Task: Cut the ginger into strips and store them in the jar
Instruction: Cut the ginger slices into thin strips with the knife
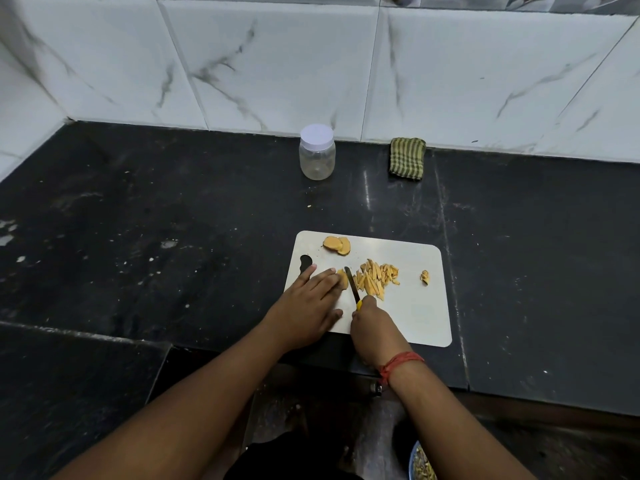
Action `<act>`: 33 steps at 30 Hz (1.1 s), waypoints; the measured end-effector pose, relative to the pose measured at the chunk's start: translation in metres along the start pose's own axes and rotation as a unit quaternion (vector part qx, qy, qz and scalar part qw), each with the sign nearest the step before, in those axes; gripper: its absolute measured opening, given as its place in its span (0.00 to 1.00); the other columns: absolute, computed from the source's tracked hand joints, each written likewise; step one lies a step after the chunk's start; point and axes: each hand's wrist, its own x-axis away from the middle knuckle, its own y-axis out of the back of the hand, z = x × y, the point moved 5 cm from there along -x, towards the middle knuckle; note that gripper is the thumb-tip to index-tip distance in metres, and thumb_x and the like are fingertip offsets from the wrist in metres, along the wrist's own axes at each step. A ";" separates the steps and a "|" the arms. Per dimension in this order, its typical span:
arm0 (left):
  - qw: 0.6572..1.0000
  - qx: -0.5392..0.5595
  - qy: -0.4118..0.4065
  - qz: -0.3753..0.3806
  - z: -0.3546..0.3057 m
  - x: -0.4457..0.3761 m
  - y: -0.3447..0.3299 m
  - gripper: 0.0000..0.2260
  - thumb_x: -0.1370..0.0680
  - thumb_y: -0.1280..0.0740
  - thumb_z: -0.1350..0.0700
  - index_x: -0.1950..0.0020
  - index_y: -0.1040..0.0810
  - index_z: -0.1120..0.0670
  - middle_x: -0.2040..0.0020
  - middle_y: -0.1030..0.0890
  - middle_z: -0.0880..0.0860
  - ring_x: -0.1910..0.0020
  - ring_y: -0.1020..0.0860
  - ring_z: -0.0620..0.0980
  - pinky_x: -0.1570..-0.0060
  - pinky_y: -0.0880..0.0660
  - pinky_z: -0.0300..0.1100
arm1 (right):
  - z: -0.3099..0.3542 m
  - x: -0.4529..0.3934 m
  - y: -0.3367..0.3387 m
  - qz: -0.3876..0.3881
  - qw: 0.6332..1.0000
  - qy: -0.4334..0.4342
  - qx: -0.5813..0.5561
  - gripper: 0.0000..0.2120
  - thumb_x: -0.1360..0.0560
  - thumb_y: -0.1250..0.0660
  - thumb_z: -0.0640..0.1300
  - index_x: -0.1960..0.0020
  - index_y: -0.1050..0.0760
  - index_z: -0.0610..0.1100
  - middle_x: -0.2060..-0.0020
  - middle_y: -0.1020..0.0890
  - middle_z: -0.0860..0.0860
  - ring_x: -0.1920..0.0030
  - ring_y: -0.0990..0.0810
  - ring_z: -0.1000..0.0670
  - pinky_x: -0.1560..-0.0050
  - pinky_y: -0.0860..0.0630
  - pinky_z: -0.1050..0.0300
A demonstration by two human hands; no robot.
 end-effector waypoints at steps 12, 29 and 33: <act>0.997 0.068 0.026 -0.012 0.000 -0.002 -0.005 0.24 0.16 0.46 0.48 0.26 0.28 0.59 0.28 0.26 0.58 0.27 0.30 0.55 0.22 0.43 0.47 | 0.004 -0.004 -0.007 0.045 0.997 -0.038 0.045 0.17 0.20 0.46 0.39 0.33 0.39 0.35 0.43 0.24 0.38 0.43 0.23 0.40 0.52 0.31 0.55; 0.995 0.090 0.043 -0.020 -0.004 0.000 -0.011 0.24 0.16 0.48 0.49 0.25 0.29 0.60 0.27 0.27 0.58 0.27 0.30 0.55 0.23 0.39 0.49 | -0.018 0.033 -0.023 0.027 0.996 -0.038 0.081 0.13 0.25 0.46 0.31 0.40 0.37 0.37 0.54 0.20 0.42 0.56 0.20 0.43 0.61 0.31 0.54; 0.994 0.094 0.050 -0.015 -0.005 0.002 -0.013 0.24 0.16 0.49 0.49 0.24 0.30 0.59 0.26 0.28 0.57 0.26 0.31 0.55 0.22 0.39 0.49 | -0.020 0.037 -0.022 0.028 0.996 -0.035 0.075 0.13 0.24 0.46 0.32 0.40 0.37 0.37 0.54 0.20 0.41 0.58 0.23 0.44 0.61 0.32 0.54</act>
